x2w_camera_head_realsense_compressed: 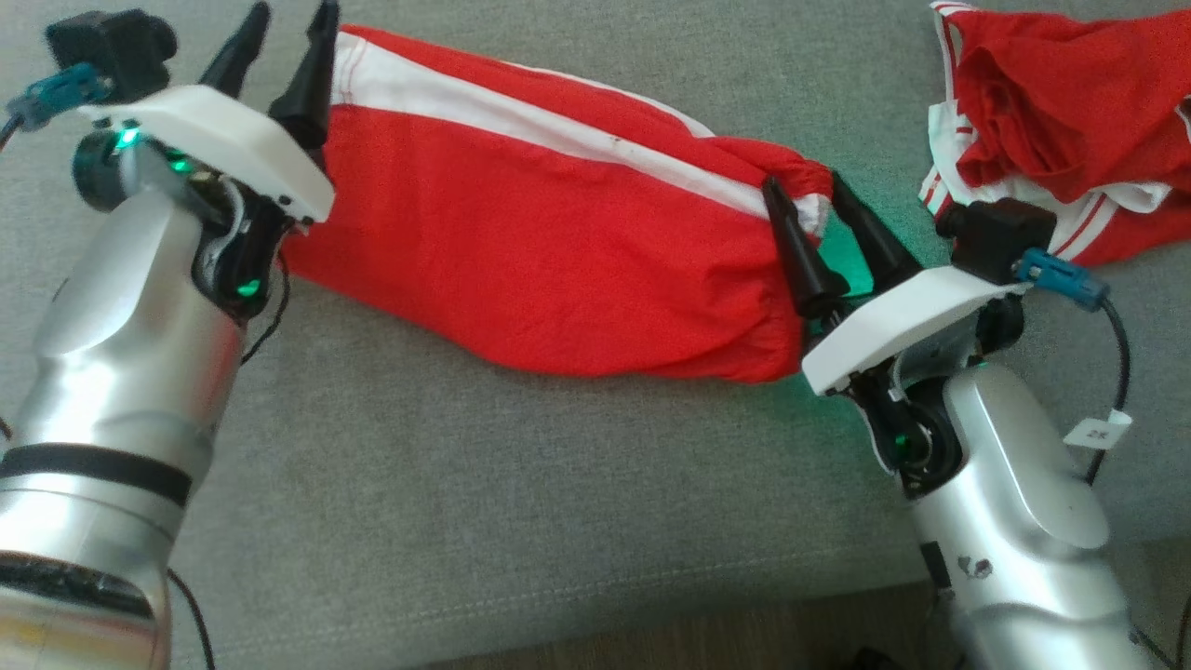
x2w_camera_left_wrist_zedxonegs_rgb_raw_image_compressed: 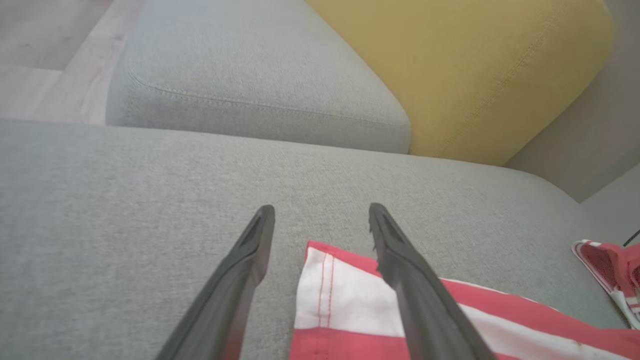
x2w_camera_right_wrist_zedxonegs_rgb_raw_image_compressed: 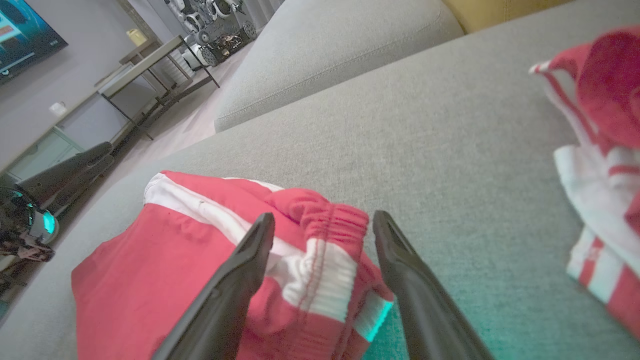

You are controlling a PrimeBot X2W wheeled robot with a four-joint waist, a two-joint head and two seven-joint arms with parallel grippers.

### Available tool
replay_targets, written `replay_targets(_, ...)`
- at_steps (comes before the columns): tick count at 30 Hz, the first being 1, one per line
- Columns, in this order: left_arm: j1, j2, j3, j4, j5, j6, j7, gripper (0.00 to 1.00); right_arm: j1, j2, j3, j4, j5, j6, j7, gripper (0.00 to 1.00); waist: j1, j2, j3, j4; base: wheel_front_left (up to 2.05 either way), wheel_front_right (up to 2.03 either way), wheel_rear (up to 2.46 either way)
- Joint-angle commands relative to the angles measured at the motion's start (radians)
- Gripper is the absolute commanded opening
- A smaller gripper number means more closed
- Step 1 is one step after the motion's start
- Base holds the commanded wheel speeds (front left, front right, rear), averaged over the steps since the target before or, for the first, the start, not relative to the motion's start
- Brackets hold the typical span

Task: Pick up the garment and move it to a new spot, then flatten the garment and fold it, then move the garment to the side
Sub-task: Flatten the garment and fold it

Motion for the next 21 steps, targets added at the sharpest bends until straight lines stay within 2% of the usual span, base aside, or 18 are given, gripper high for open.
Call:
replay_targets(1,-0.032,0.057,0.014,-0.021,0.006,0.000,-0.033,1.00,0.010,0.005,0.012,-0.059,-0.043,-0.001,-0.011,1.00,-0.0002,0.0000,-0.010,0.005,0.00,0.00,0.00)
replay_targets(3,-0.019,0.069,0.019,-0.026,0.020,0.002,-0.059,1.00,0.032,0.005,-0.006,-0.105,-0.087,-0.001,-0.023,1.00,-0.0002,0.0000,-0.020,0.015,0.00,0.00,0.00)
replay_targets(6,0.017,0.084,0.046,-0.074,0.051,0.030,-0.075,1.00,0.071,0.005,-0.041,-0.183,-0.180,-0.001,-0.032,1.00,-0.0002,0.0000,-0.037,0.029,0.00,0.00,0.00)
replay_targets(14,0.269,0.112,0.207,-0.467,0.223,0.212,-0.077,1.00,0.151,0.005,-0.120,-0.352,-0.311,-0.001,-0.088,1.00,-0.0002,0.0000,-0.089,0.064,0.00,0.00,0.00)
replay_targets(17,0.392,0.116,0.243,-0.593,0.268,0.261,-0.077,1.00,0.179,0.005,-0.147,-0.386,-0.349,-0.001,-0.096,1.00,-0.0002,0.0000,-0.113,0.077,0.00,0.00,0.00)
replay_targets(18,0.392,0.116,0.243,-0.593,0.268,0.261,-0.077,1.00,0.179,0.005,-0.147,-0.386,-0.349,-0.001,-0.096,1.00,-0.0002,0.0000,-0.113,0.077,0.00,0.00,0.00)
replay_targets(21,0.507,0.121,0.259,-0.684,0.306,0.303,-0.077,1.00,0.207,0.005,-0.173,-0.405,-0.381,-0.001,-0.103,1.00,-0.0002,0.0000,-0.138,0.087,0.00,0.00,0.00)
